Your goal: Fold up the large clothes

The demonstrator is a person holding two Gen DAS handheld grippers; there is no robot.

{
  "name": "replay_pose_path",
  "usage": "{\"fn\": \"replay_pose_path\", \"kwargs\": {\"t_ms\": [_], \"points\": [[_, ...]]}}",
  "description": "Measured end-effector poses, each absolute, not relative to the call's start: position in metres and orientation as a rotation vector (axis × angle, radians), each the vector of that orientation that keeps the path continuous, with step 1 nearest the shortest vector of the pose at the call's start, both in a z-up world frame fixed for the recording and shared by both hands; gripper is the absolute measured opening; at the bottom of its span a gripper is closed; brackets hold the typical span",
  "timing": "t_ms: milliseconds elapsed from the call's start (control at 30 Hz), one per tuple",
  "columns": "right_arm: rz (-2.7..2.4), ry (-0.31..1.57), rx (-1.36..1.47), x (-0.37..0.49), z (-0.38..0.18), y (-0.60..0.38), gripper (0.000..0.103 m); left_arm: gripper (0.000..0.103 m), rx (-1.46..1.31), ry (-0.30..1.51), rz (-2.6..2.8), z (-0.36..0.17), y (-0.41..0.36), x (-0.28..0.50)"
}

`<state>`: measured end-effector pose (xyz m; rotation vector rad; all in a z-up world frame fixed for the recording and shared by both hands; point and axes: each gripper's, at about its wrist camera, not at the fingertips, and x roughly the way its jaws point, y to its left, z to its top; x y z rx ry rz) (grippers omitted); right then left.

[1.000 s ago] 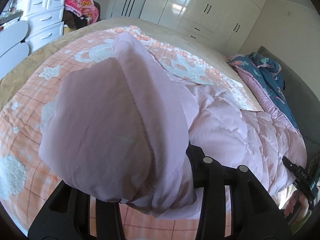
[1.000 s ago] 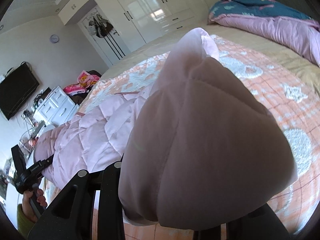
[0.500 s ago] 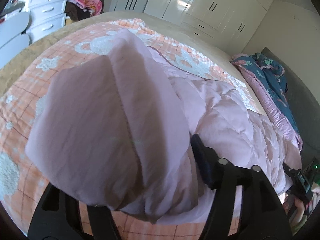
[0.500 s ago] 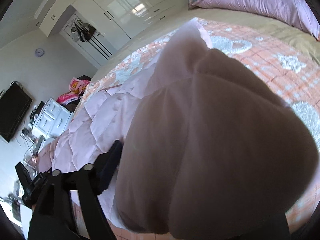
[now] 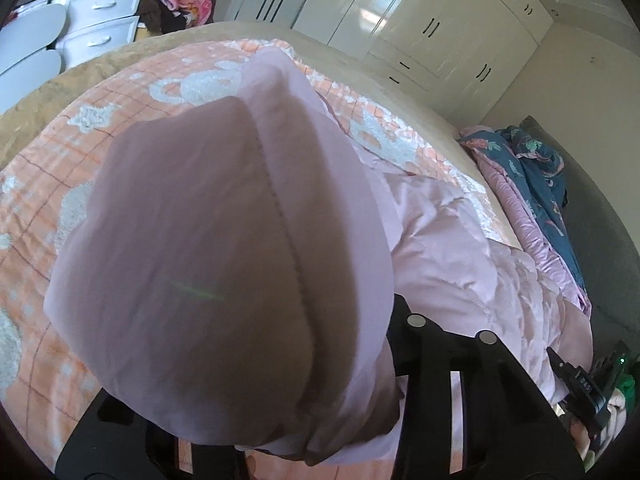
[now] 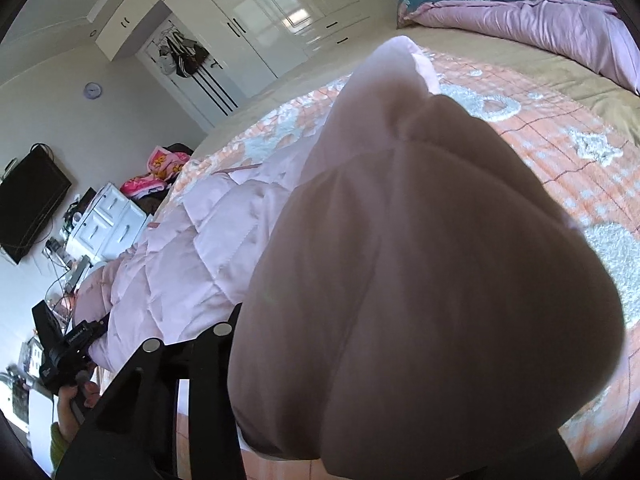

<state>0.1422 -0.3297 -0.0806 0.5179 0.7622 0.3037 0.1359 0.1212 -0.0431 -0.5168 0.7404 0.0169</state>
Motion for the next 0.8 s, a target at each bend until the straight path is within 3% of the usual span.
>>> {"fn": "replay_pose_path", "kwargs": {"t_ms": [367,467,633,733,800], "points": [[0.313,0.775,0.515,0.143,-0.082,-0.328,0.042,0.034,-0.515,0.762,0.025,-0.04,0.131,0.114],[0.289,0.794,0.536,0.142,-0.084,-0.331,0.052,0.035,-0.502,0.766,0.027,-0.04,0.13,0.112],[0.248,0.819,0.573,0.133,-0.084,-0.338,0.078,0.039,-0.487,0.774,0.038,-0.038,0.128,0.111],[0.232,0.827,0.572,0.124,-0.08,-0.342,0.084,0.044,-0.483,0.781,0.047,-0.037,0.129,0.108],[0.222,0.83,0.568,0.116,-0.076,-0.345,0.084,0.053,-0.482,0.785,0.046,-0.036,0.129,0.107]]}}
